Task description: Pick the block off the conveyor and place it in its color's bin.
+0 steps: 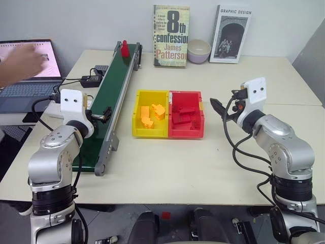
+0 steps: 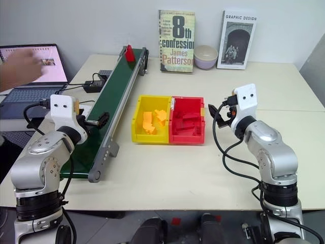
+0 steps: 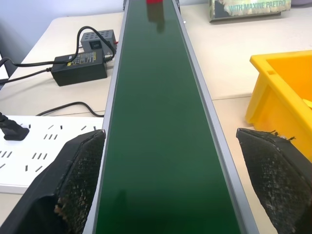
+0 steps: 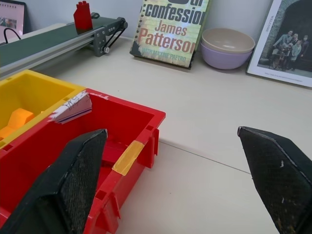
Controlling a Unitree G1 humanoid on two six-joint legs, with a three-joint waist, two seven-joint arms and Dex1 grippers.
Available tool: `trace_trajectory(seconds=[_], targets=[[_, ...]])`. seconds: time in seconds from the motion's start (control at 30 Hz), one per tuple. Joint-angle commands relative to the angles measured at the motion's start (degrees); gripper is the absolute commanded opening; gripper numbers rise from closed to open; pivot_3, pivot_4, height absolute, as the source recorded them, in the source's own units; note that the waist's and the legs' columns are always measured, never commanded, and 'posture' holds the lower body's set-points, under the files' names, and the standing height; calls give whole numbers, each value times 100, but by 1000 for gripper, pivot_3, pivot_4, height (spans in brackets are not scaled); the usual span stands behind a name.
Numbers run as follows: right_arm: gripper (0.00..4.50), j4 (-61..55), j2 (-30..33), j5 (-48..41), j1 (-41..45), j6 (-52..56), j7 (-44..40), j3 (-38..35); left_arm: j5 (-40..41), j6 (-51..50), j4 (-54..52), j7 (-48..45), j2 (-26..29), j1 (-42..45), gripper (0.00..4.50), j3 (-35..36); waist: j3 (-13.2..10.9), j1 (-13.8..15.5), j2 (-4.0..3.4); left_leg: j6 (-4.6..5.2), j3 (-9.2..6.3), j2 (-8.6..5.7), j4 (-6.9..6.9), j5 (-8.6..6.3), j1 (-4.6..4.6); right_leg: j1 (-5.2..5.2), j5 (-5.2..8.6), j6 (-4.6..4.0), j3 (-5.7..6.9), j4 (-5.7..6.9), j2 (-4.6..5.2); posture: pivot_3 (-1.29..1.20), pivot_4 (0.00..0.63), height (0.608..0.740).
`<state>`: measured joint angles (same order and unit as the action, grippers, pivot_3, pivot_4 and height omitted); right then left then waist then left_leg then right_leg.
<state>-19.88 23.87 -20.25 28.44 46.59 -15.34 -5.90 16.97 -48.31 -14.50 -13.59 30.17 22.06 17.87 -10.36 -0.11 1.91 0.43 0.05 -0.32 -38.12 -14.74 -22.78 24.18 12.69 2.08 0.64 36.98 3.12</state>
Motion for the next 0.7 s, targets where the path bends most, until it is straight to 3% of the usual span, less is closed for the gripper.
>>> trace_trajectory(seconds=[0.03, 0.33, 0.6, 0.7], targets=[[4500, -79, 20, 1, -13, -176, -9, -200, 165, -100, -292, -181, 120, -34, 4481, 74, 0, 0, 0, 0, 0, 0, 0, 0, 0, 0, 0, 0, 0, 0, 0, 0, 150, 740], [4500, 214, 133, 95, 59, -475, -207, -181, 199, -246, -725, -28, 134, -159, 4481, 274, 0, -1, 0, 0, 2, 0, 0, 0, 1, 0, 0, 0, -1, 1, 0, 0, 150, 740], [4500, 119, 212, -552, 206, -447, -936, -331, 220, -328, -1135, 284, -125, -351, 4481, 390, 0, 0, 0, 0, -1, 0, 0, 0, -1, 0, 0, 0, 0, -1, 0, 0, 150, 740], [4500, -56, 447, -1587, 639, -127, -2260, -132, 211, 49, -939, 527, -560, -210, 4481, 420, -2, -1, -4, 0, 2, -1, -1, 0, 2, -1, 0, 0, 0, 0, 0, 0, 150, 740]])
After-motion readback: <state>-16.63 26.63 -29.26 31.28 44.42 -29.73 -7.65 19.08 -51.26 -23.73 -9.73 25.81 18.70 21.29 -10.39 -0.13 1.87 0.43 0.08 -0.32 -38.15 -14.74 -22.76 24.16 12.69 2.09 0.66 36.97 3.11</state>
